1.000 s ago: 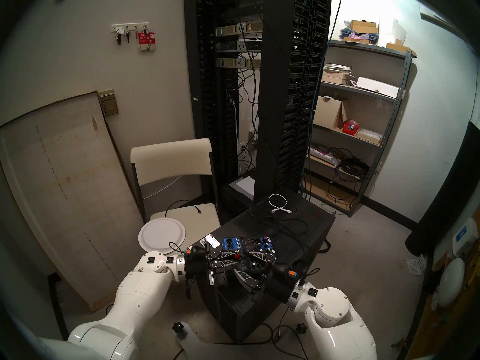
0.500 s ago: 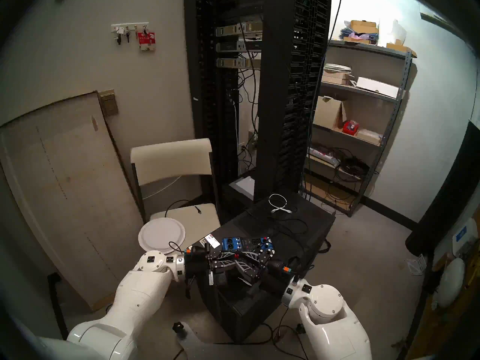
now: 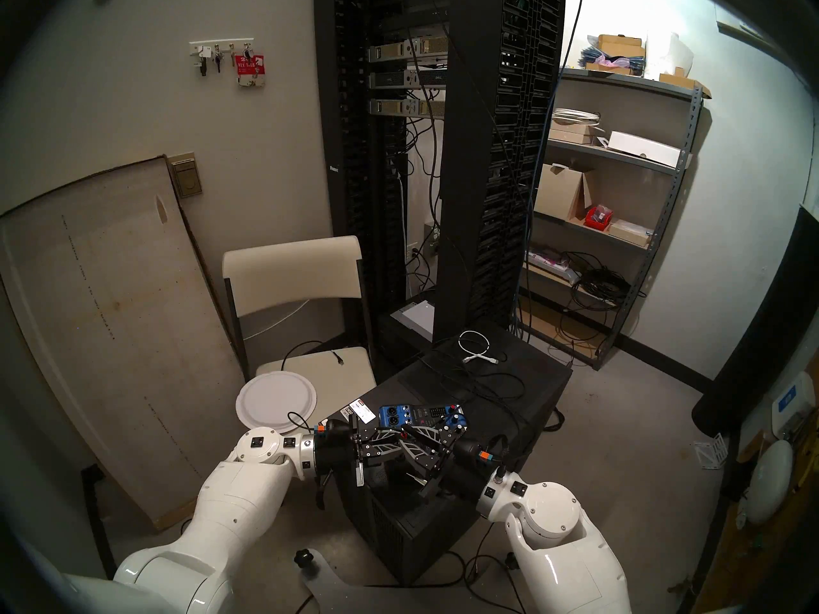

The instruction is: Insert aux cable

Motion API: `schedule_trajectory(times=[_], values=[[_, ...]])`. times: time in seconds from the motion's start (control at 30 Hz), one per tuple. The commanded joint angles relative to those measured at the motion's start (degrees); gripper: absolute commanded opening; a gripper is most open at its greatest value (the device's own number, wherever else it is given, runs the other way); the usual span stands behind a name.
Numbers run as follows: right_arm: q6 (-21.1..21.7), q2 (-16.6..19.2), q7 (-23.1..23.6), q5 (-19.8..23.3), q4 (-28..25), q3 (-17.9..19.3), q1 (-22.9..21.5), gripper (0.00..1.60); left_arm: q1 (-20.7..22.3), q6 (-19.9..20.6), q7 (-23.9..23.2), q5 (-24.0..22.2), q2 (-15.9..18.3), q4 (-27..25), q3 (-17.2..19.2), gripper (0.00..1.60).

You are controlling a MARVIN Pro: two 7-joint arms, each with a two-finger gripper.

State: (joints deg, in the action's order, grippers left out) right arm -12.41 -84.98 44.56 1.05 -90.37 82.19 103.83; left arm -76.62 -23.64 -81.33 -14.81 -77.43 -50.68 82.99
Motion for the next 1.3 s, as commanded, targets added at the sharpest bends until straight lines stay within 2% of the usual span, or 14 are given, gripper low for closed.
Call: schedule_trajectory(times=[0.0, 0.03, 0.07, 0.1, 0.13, 0.53, 1.27], values=[[-0.2, -0.3, -0.2, -0.4, -0.2, -0.4, -1.0, 0.56, -0.5, 0.2, -0.2, -0.4, 0.0, -1.1, 0.2, 0.00], [-0.3, -0.3, -0.3, -0.5, -0.1, -0.5, -1.0, 0.55, -0.5, 0.2, -0.2, -0.4, 0.0, -1.1, 0.2, 0.00], [-0.3, -0.3, -0.3, -0.6, 0.0, -0.5, -1.1, 0.24, -0.5, 0.2, -0.1, -0.4, 0.0, -1.1, 0.2, 0.00], [-0.2, -0.3, -0.5, -0.8, 0.0, -0.6, -1.0, 0.08, -0.5, 0.1, -0.1, -0.5, 0.0, -1.0, 0.2, 0.00], [-0.1, -0.3, -0.9, -1.1, -0.1, -0.6, -1.0, 0.00, -0.5, 0.0, -0.1, -0.4, 0.0, -0.9, 0.3, 0.00], [-0.6, 0.0, -0.7, -1.7, 0.0, -0.9, -1.0, 0.00, -0.6, 0.1, 0.2, -0.3, 0.0, -1.0, 0.2, 0.00], [-2.9, 0.7, 0.4, -2.2, 0.5, -1.1, 0.6, 0.00, 0.1, -2.6, 1.0, 0.1, 0.2, 2.4, -0.7, 0.00]])
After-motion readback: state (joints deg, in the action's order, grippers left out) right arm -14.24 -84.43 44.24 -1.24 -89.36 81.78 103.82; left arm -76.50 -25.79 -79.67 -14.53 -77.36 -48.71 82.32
